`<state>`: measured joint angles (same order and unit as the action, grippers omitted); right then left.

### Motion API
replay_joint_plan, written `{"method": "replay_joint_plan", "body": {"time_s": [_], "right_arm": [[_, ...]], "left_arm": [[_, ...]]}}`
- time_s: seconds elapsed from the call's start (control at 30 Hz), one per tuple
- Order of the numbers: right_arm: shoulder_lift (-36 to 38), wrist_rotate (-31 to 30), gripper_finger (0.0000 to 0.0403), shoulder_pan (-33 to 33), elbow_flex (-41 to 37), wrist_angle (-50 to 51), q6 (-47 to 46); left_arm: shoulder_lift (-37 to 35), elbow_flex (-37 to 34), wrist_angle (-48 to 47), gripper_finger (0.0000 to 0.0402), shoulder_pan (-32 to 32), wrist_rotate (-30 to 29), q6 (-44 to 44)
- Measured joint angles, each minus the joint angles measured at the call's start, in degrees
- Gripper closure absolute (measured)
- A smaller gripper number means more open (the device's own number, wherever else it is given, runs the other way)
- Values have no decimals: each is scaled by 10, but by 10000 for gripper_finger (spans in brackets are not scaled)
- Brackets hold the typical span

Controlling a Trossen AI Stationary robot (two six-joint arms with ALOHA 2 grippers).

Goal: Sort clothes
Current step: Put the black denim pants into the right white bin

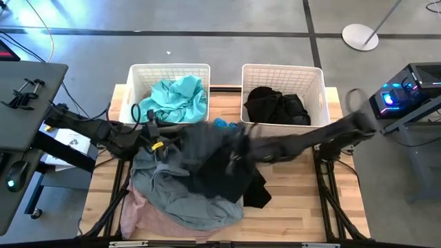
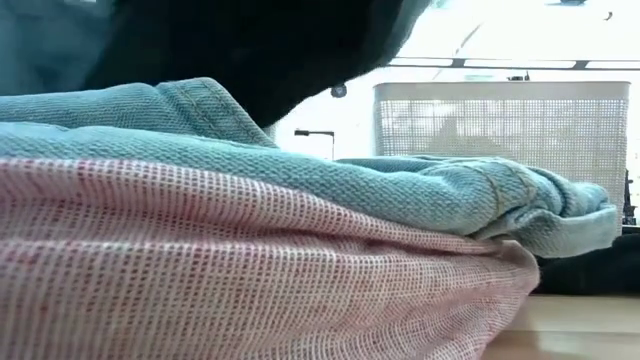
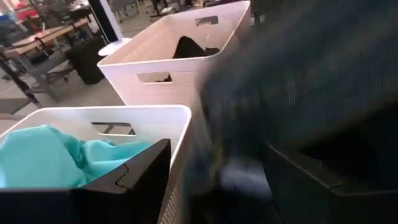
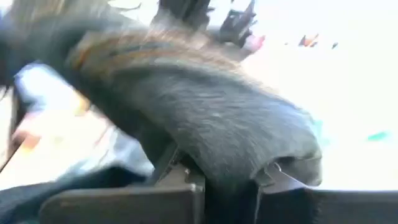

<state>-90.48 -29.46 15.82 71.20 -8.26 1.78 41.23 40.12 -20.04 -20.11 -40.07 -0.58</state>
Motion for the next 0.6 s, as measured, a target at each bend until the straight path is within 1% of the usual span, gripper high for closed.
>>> {"method": "replay_joint_plan", "body": {"time_s": [0.1,0.17,0.3,0.4,0.47,0.53,0.6], "right_arm": [[86,-89,383,20,0,-41,113],[137,-126,392,31,0,-98,209],[218,-134,396,32,1,-267,394],[259,-125,392,26,2,-418,555],[284,-128,391,16,3,-488,645],[308,-165,391,0,4,-513,696],[326,-243,392,-25,5,-495,715]], "left_arm": [[1,0,-1,163,-12,-6,8],[4,0,4,163,-18,-7,11],[16,0,10,163,-22,-8,19],[32,0,9,163,-22,-9,25],[46,0,12,163,-22,-12,25],[61,0,15,163,-22,-12,25],[75,0,24,163,-22,-12,18]]}}
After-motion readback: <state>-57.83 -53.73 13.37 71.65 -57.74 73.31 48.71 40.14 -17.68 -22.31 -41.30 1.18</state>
